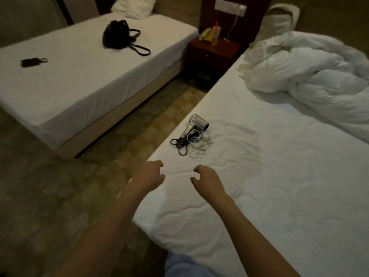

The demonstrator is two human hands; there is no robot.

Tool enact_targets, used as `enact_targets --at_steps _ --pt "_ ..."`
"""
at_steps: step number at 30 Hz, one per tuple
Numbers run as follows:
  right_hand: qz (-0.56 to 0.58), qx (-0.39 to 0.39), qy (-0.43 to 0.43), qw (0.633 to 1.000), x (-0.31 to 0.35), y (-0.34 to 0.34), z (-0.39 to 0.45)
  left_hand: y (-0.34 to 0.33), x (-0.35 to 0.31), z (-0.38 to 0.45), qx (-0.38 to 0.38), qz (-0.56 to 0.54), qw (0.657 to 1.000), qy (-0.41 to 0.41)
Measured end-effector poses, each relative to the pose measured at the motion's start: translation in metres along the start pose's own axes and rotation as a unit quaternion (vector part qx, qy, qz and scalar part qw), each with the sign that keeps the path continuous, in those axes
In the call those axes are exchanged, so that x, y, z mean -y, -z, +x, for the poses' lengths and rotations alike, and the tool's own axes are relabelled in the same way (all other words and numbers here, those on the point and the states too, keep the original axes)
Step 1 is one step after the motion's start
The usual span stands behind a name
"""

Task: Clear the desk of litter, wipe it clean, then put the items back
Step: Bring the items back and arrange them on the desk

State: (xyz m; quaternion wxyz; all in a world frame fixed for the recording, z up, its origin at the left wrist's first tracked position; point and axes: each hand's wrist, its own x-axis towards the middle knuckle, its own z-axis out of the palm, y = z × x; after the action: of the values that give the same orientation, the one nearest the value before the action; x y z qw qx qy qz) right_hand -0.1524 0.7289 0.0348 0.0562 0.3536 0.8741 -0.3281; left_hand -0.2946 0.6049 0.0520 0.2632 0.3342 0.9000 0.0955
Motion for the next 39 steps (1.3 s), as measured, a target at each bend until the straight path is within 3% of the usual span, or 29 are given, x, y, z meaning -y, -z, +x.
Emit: enact_targets --at_steps 6,10,14,19,23,28,32,35,39 --pt "0.146 -0.043 -0.121 0.981 -0.024 0.022 0.117 0.016 -0.014 0.137 0.059 0.024 0.998 0.010" --pt "0.267 -0.069 -0.237 0.932 -0.052 0.024 0.183 -0.005 -0.025 0.207 0.104 -0.012 0.994 0.011" --pt "0.312 -0.046 -0.320 0.893 -0.072 0.009 0.229 -0.033 -0.025 0.254 0.151 0.011 0.988 0.008" --pt "0.325 -0.032 -0.356 0.875 -0.103 -0.022 0.295 -0.056 -0.024 0.349 0.094 -0.024 0.995 0.025" --pt "0.356 -0.045 -0.414 0.837 -0.127 -0.056 0.352 -0.085 -0.014 0.414 0.016 -0.011 1.000 -0.014" --pt "0.269 -0.058 -0.445 0.852 -0.137 -0.099 0.402 -0.133 -0.017 0.459 0.141 0.012 0.990 0.017" --pt "0.247 -0.091 -0.442 0.858 -0.144 -0.114 0.423 -0.149 -0.027 0.469 0.094 0.022 0.995 0.025" --pt "0.277 -0.122 -0.418 0.857 -0.150 -0.115 0.423 -0.154 -0.025 0.469 0.065 -0.073 0.995 0.005" --pt "0.308 -0.119 -0.407 0.852 -0.153 -0.106 0.406 -0.151 -0.024 0.460 0.081 -0.172 0.981 0.039"
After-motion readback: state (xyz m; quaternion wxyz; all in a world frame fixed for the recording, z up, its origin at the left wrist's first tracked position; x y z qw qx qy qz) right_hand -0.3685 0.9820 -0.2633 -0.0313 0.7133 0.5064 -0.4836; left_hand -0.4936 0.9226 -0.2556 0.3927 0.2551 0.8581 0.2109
